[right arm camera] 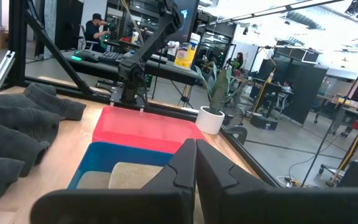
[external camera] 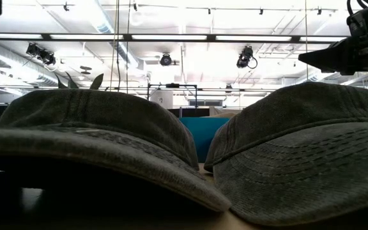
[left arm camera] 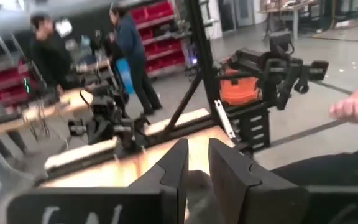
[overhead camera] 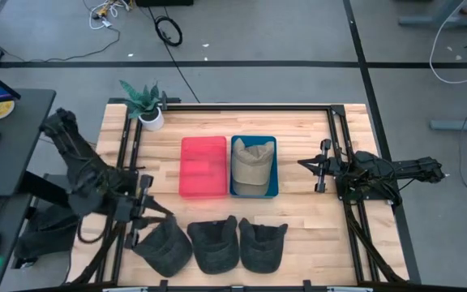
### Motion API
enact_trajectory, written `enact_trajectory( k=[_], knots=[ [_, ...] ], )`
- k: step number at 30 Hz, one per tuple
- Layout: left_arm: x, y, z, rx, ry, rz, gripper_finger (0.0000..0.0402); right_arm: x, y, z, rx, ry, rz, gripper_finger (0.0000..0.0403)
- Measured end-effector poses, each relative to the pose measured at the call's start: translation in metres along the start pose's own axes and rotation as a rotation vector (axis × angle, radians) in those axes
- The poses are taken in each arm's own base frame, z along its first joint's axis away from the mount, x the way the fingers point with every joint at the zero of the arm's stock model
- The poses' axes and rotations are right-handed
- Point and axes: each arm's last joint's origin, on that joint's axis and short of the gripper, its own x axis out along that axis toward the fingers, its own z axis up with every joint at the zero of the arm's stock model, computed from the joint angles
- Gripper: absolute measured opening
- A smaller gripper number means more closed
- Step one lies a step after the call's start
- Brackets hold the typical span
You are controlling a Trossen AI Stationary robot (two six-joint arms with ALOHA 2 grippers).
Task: Pick & Place hat
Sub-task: Put the left black cap into the red bin
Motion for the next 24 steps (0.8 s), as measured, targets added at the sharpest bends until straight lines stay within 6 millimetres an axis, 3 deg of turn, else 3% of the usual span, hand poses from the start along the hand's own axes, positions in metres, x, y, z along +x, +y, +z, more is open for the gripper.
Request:
enact_trajectory(
  k=[5, 11, 16, 24],
  knots=[
    [-0.002, -0.022, 0.034, -0.078, 0.140, 0.000, 0.0067, 0.000, 0.000, 0.000, 0.000, 0.000, 0.000, 0.0013],
    [0.001, -0.042, 0.056, -0.182, 0.330, 0.066, 0.0056, 0.000, 0.000, 0.000, 0.000, 0.000, 0.000, 0.0013],
    [0.011, -0.051, 0.050, -0.343, 0.577, 0.098, 0.0036, 0.000, 0.000, 0.000, 0.000, 0.000, 0.000, 0.0013],
    [0.022, -0.058, 0.013, -0.523, 1.021, 0.276, 0.0016, 0.000, 0.000, 0.000, 0.000, 0.000, 0.000, 0.0013]
  ],
)
